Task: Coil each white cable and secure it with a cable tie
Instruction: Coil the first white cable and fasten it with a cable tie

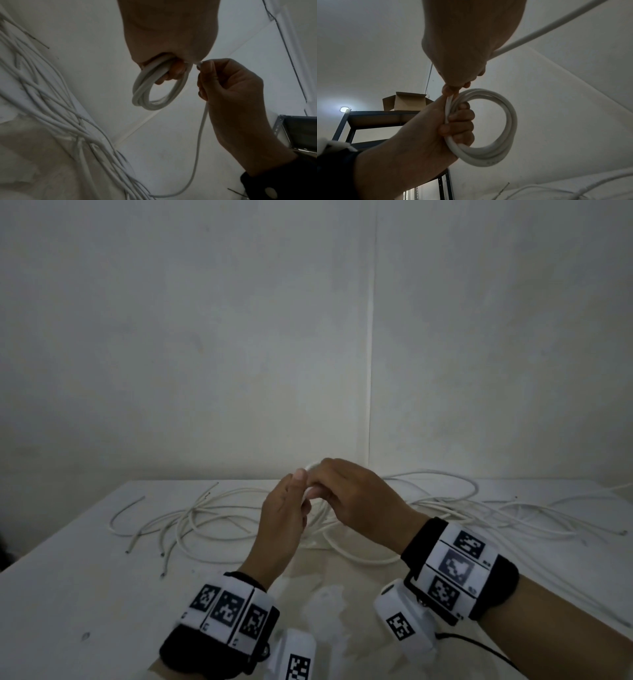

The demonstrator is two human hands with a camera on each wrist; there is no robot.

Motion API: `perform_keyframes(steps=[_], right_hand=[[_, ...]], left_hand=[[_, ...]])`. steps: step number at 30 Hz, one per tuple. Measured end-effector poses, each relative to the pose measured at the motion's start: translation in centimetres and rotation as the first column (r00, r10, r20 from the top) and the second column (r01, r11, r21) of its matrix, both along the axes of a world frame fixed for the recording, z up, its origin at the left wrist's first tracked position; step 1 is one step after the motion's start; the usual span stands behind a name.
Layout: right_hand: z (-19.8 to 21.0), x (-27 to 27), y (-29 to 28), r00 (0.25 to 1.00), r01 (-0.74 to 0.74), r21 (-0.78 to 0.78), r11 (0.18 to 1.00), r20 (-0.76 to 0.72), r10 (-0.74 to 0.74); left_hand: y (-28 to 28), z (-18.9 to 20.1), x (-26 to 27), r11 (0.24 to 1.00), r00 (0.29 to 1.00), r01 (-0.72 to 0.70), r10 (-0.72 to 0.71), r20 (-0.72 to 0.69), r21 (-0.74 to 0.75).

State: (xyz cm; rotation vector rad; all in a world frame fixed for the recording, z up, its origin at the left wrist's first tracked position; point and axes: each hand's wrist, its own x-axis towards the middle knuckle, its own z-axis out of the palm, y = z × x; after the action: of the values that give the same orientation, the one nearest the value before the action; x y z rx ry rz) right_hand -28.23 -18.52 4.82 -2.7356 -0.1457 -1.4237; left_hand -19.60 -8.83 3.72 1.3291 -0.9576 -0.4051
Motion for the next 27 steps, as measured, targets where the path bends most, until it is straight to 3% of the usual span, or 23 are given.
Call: perform_keyframes(steps=[6, 10, 18, 20, 23, 27], right_hand=[[1.0, -0.4, -0.6, 0.997, 0.051, -0.022, 0.998, 0.055, -0.05], [1.3, -0.7, -1.1, 0.991, 0.131, 0.067, 0.989, -0.032, -0.129], [3.3, -1.2, -1.2, 0.979, 0.119, 0.301, 0.946, -0.196, -0.06], [3.2, -1.3, -0.8, 0.967, 0.124, 0.405, 0.906, -0.256, -0.017], [3.3, -2.0, 0.0, 0.924, 0.114, 0.626, 0.771, -0.353, 0.15], [3.2, -2.9, 0.2, 0.866, 0.103, 0.781, 0.616, -0.374, 0.331]], left_hand=[[0.7, 0.4, -0.1, 0.986, 0.995, 0.094, -0.1, 0.031, 0.138], [0.9, 1.2, -0.2, 0.965, 0.988, 0.15, -0.153, -0.003, 0.215], [1.5, 1.7, 0.1, 0.96, 0.978, 0.196, -0.175, -0.118, 0.202], [1.5, 1.5, 0.2, 0.967, 0.973, 0.185, -0.156, -0.169, 0.173], [1.5, 1.6, 0.2, 0.981, 0.952, 0.164, -0.128, -0.279, 0.107], [1.5, 2.4, 0.8, 0.988, 0.925, 0.153, -0.143, -0.351, -0.001]])
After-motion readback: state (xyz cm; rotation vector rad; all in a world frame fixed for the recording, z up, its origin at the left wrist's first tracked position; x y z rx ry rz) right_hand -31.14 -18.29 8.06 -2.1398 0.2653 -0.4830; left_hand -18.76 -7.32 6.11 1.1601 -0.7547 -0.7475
